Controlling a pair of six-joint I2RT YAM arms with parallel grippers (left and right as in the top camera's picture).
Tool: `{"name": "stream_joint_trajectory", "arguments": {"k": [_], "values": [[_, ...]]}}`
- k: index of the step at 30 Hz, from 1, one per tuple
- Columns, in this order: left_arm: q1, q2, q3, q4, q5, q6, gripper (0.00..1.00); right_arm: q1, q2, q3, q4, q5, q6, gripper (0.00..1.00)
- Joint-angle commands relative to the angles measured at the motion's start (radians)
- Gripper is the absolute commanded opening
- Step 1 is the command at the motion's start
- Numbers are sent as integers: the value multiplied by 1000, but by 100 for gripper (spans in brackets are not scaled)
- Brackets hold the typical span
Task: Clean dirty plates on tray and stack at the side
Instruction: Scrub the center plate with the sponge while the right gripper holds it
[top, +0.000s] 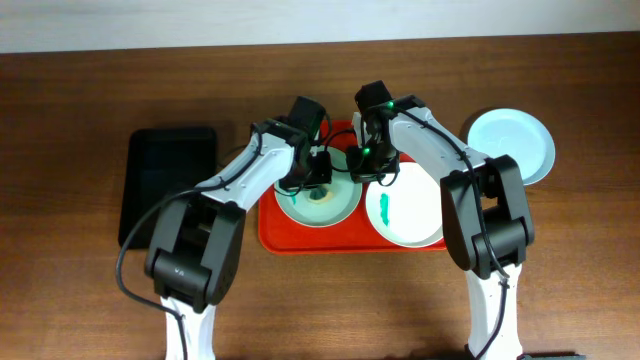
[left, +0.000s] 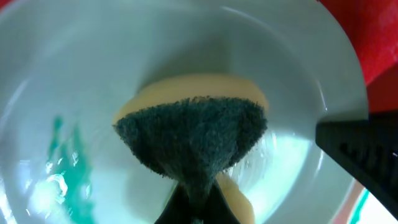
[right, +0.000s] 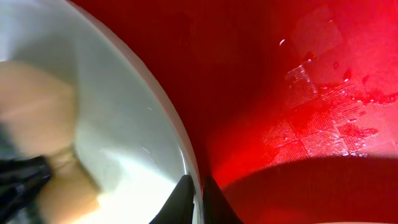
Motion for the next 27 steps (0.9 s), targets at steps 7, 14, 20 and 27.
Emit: {"name": "stream_joint_trajectory", "arguments": {"k": [7, 14, 20, 27], "values": [[-4, 57, -3, -100, -583, 30, 0, 4, 23, -9, 5, 24, 8, 8], [-4, 55, 46, -159, -722, 30, 0, 4, 23, -9, 4, 24, 8, 8], [-3, 55, 223, -294, -534, 30, 0, 4, 23, -9, 4, 24, 8, 8], [2, 63, 246, -306, 4, 82, 0, 4, 23, -9, 4, 24, 8, 8]]}}
